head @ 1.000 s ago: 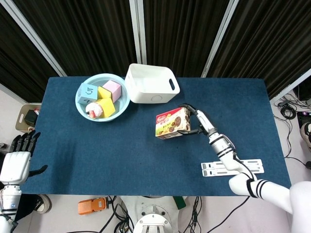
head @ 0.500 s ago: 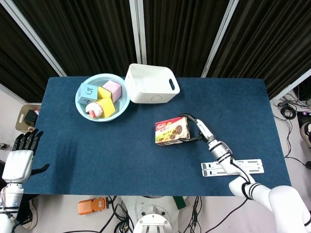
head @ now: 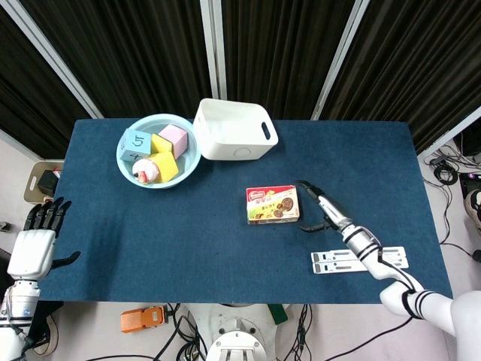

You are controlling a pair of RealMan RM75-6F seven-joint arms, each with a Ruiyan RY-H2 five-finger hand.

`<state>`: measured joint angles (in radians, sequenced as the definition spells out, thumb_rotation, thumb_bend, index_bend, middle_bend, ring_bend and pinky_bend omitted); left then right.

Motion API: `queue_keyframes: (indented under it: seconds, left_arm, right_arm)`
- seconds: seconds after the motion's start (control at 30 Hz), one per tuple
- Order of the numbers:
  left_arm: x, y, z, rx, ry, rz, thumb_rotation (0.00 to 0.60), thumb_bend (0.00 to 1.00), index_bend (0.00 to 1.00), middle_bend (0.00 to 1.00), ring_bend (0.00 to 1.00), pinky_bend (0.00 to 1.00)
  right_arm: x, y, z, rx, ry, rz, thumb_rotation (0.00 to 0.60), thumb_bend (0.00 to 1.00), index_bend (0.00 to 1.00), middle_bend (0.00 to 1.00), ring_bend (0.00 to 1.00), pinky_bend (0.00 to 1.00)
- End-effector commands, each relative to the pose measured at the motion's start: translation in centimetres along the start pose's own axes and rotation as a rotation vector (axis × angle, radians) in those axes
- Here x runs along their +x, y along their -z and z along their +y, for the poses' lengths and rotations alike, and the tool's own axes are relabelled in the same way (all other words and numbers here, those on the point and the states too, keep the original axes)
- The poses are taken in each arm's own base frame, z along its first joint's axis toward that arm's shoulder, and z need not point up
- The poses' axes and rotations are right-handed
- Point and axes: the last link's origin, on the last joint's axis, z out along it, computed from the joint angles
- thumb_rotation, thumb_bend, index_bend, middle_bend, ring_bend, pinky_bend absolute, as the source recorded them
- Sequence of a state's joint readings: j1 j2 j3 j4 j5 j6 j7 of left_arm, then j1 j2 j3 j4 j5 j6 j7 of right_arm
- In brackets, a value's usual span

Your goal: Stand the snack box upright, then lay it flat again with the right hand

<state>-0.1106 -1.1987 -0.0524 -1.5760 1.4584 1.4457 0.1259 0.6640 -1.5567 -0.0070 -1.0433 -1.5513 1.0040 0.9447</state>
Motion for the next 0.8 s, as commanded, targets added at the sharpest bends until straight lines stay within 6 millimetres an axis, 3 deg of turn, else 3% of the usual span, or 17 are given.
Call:
queue_keyframes:
  seconds: [0.03,0.17,0.37,0.57,0.8]
  left_arm:
    - [0.1,0.0,0.0,0.002,0.004,0.007,0.6,0.0,0.0,0.0,0.0,0.0]
    - [0.1,0.3,-0.2,0.015,0.021,0.02,0.6,0.0,0.0,0.0,0.0,0.0]
    - [-0.2,0.9,-0.3,0.033,0.052,0.039,0.6,0.0,0.0,0.0,0.0,0.0]
    - [-0.2,1.9,-0.4,0.04,0.049,0.056,0.6,0.0,0.0,0.0,0.0,0.0]
    - [0.2,3.0,-0.1,0.035,0.039,0.072,0.6,0.0,0.0,0.0,0.0,0.0]
  right_arm:
    - [2.8,2.8,-0.4,-0.033,0.173,0.048,0.6,0.33,0.0,0.0,0.0,0.0]
    - [6.9,7.7,-1.4,-0.124,0.383,0.213,0.6,0.24,0.0,0.0,0.0,0.0]
    - [9.9,15.4,-1.9,-0.273,0.467,0.404,0.6,0.22,0.0,0.0,0.0,0.0]
    - [9.4,20.8,-1.1,-0.327,0.437,0.505,0.6,0.22,0.0,0.0,0.0,0.0]
    - [7.9,23.4,-0.2,-0.31,0.364,0.504,0.6,0.22,0.0,0.0,0.0,0.0]
